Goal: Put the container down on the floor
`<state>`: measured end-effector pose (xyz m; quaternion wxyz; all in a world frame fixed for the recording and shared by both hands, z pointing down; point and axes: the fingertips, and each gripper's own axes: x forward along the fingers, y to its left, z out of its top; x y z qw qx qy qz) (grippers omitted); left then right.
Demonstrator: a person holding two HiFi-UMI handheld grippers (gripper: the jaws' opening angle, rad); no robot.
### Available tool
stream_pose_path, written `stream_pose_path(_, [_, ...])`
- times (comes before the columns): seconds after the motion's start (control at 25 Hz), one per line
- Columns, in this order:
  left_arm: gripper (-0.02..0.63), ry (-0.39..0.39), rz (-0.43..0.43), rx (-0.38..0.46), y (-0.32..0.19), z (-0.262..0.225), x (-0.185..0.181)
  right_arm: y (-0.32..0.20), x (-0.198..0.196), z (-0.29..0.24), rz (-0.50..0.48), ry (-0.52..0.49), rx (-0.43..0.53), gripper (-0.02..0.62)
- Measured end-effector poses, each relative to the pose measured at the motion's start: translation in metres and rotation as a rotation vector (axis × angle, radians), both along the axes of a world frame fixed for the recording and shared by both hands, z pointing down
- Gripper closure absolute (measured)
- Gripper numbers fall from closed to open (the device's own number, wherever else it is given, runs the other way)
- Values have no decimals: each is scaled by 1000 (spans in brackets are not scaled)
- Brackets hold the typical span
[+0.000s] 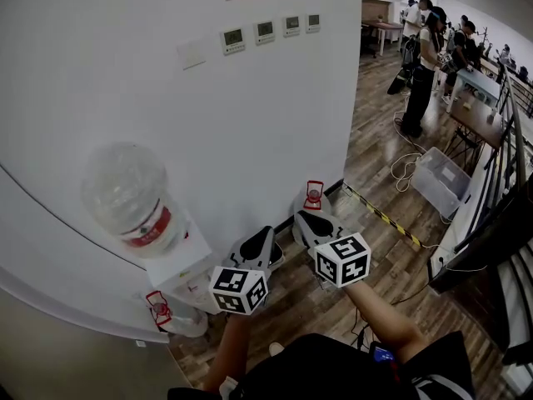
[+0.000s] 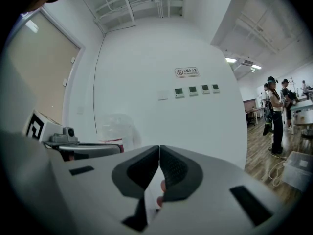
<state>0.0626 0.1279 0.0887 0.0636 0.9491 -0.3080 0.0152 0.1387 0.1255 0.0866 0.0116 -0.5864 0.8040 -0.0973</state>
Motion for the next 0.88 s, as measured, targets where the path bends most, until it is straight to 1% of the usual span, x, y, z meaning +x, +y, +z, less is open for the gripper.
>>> stream_pose_path(0.64, [591, 21, 6, -10, -1, 0, -3, -4, -4, 8, -2, -29, -27, 563])
stream_pose_path(0.88, [591, 19, 11, -32, -3, 8, -2, -7, -5, 12, -1, -25, -31, 563])
